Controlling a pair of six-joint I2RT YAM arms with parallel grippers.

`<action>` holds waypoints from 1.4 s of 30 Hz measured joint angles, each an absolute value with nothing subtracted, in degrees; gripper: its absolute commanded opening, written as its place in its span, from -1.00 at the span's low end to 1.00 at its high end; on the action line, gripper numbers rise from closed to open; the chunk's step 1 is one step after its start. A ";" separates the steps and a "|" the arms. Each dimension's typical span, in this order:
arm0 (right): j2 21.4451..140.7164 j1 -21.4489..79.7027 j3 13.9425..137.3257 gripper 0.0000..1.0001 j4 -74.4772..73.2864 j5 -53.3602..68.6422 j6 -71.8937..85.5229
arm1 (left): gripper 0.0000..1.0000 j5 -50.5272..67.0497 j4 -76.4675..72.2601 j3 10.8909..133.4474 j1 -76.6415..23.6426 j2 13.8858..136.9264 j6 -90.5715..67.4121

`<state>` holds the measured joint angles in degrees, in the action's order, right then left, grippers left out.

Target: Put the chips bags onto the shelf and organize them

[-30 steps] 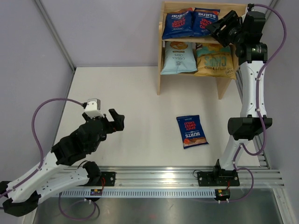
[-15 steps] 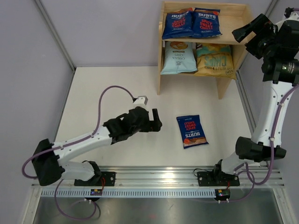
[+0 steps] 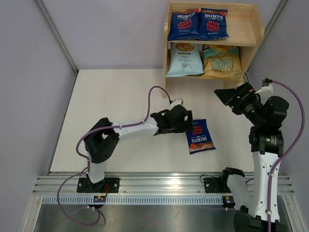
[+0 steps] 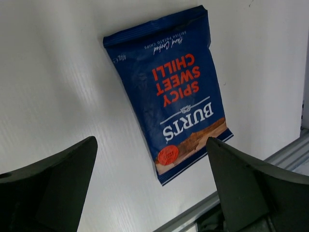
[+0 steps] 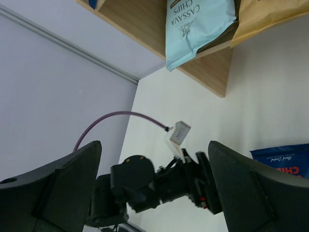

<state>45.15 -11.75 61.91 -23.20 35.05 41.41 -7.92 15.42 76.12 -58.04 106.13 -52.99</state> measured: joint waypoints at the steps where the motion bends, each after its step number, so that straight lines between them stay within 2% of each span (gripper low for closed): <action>1: 44.25 -11.75 60.64 0.99 -22.33 35.90 42.50 | 0.83 -7.99 15.86 77.71 -58.04 107.72 -52.99; 5: 41.56 -11.73 58.65 0.99 -20.82 37.60 44.88 | 0.63 -8.36 17.72 83.81 -58.04 114.32 -53.15; 9: 37.82 -11.68 58.26 0.99 -20.62 38.22 45.74 | 0.61 -9.23 19.59 87.57 -58.06 119.98 -53.43; 11: 36.36 -11.49 58.26 0.99 -20.40 38.81 45.76 | 0.52 -10.22 20.73 88.86 -58.19 122.30 -53.39; 20: 35.81 -10.52 57.56 0.99 -19.94 39.22 45.82 | 0.16 -13.74 23.49 96.44 -58.96 127.44 -53.08; 23: 35.81 -10.28 57.49 0.99 -19.88 39.88 45.87 | -0.40 -14.90 24.14 96.79 -59.11 127.81 -53.30; 24: 35.81 -10.17 57.49 0.99 -19.79 40.12 45.89 | -0.73 -15.46 24.27 96.79 -59.16 128.03 -53.30; 25: 35.81 -10.11 57.49 0.99 -19.70 40.18 45.89 | -0.91 -15.79 24.36 96.79 -59.18 128.11 -53.30; 26: 35.81 -10.11 57.49 0.99 -19.64 40.21 45.89 | -1.00 -16.19 24.51 96.79 -59.18 128.29 -53.28; 30: 35.73 -10.07 56.60 0.99 -19.11 40.18 45.91 | -1.00 -17.72 22.79 95.33 -59.24 127.87 -52.97; 32: 35.73 -9.96 55.29 0.99 -18.63 40.21 45.98 | -1.00 -19.31 19.40 90.17 -59.33 125.03 -53.30; 37: 35.44 -9.37 47.94 0.99 -15.03 41.08 47.62 | -1.00 -24.10 15.57 73.06 -58.78 113.08 -54.11; 42: 35.00 -8.49 34.76 0.96 -5.58 42.22 54.59 | -1.00 -30.09 11.97 60.18 -57.52 98.83 -54.59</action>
